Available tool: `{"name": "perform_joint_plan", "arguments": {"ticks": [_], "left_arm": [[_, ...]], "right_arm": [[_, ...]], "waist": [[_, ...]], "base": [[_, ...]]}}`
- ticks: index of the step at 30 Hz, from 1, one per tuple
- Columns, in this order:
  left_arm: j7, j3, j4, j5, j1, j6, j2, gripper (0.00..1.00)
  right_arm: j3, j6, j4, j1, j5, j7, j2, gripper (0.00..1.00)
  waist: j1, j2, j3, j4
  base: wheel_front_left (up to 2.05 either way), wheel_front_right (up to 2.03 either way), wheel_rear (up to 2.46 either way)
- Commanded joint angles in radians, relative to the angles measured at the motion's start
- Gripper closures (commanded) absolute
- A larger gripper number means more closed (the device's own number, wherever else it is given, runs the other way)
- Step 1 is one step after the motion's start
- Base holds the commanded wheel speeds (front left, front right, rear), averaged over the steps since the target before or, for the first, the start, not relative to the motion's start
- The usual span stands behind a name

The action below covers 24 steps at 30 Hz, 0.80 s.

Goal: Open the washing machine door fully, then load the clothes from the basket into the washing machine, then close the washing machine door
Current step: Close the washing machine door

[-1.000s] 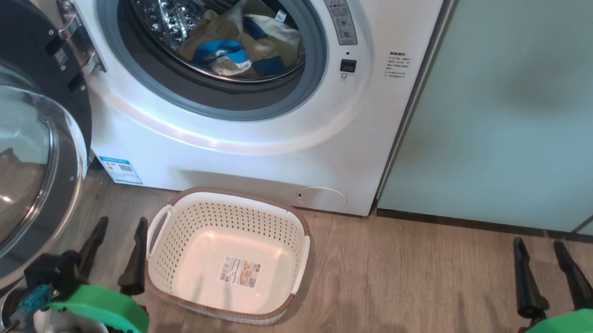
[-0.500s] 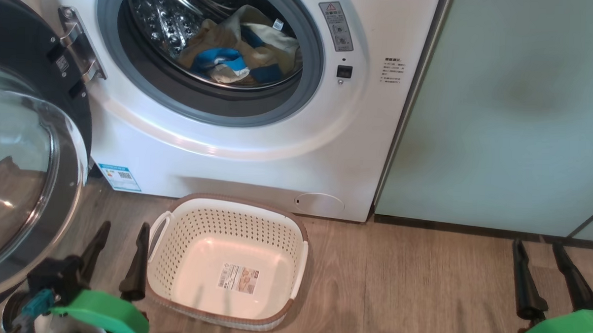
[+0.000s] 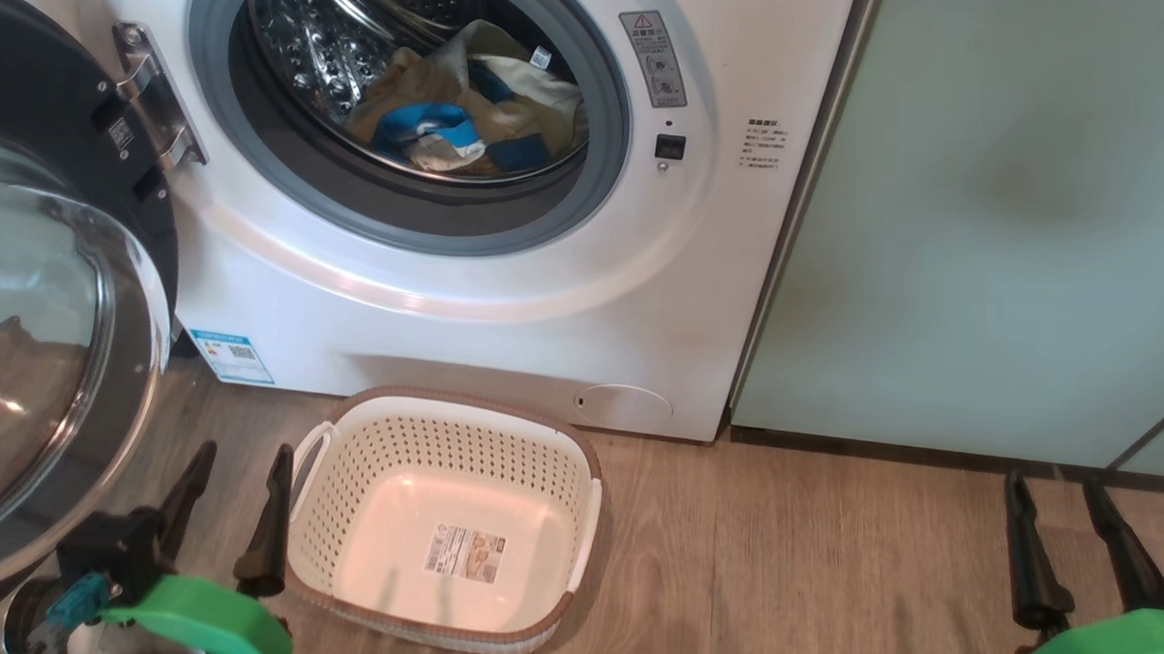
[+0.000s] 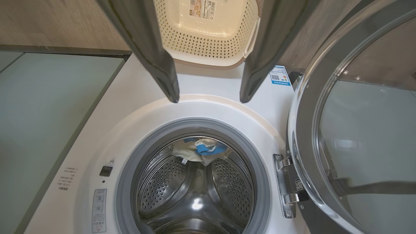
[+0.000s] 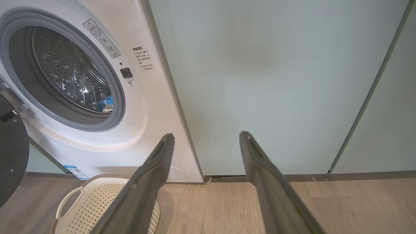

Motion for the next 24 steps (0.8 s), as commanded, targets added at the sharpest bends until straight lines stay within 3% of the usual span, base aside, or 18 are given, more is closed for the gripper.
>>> {"name": "perform_joint_plan", "arguments": {"ticks": [1, 15, 24], "left_arm": [[-0.009, 0.044, -0.023, 0.012, -0.041, 0.005, 0.028, 0.00], [-0.003, 0.032, -0.017, 0.006, -0.040, 0.005, 0.024, 0.00], [-0.005, 0.031, -0.030, 0.016, -0.046, 0.000, 0.026, 0.00]], "right_arm": [[0.016, -0.003, -0.036, -0.017, -0.007, 0.000, -0.010, 0.00], [0.014, -0.003, -0.040, -0.015, -0.008, 0.003, -0.009, 0.00], [0.013, -0.003, -0.039, -0.019, -0.009, 0.002, -0.008, 0.00]], "waist": [[0.0000, 0.0000, 0.000, 0.000], [0.0000, 0.0000, -0.001, 0.005], [0.0000, 0.0000, 0.002, 0.005]], "base": [[-0.93, 0.93, 0.00], [-1.62, 1.62, 0.00], [-0.70, 0.70, 0.00]]}}
